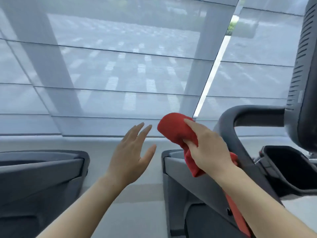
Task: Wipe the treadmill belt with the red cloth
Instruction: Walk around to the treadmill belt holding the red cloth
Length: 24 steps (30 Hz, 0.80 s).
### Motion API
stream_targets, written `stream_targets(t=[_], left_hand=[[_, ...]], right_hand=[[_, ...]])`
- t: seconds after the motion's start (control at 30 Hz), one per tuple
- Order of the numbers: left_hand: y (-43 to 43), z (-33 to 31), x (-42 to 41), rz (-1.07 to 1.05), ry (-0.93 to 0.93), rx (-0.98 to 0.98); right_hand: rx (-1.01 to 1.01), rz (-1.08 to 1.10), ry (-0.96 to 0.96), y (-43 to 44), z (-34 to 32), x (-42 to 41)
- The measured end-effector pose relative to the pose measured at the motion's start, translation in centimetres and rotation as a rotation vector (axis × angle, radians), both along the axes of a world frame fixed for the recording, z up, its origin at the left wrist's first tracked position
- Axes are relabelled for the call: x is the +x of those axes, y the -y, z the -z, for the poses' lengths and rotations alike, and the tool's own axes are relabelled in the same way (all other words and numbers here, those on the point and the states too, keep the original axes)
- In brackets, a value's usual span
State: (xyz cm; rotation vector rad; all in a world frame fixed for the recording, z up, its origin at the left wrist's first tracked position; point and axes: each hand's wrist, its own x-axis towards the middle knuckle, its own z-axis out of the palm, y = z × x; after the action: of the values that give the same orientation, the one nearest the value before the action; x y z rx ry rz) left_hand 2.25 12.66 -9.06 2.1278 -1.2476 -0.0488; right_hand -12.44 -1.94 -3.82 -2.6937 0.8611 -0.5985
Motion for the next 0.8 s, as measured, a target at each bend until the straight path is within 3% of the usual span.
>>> stream_targets(t=[0.27,0.5,0.8], left_hand=[[-15.3,2.9,1.5,-0.244,-0.07,0.125],[-28.6,5.0,1.5,-0.441,-0.128,0.239],[-37.1,7.7,1.6,-0.549,-0.19,0.303]], right_hand=[[0.213,-0.253,-0.15,-10.9,5.8,5.5],[0.362,-0.476,-0.173,-23.3,10.2,10.0],[0.416,-0.603,-0.192,-32.0,14.9,12.7]])
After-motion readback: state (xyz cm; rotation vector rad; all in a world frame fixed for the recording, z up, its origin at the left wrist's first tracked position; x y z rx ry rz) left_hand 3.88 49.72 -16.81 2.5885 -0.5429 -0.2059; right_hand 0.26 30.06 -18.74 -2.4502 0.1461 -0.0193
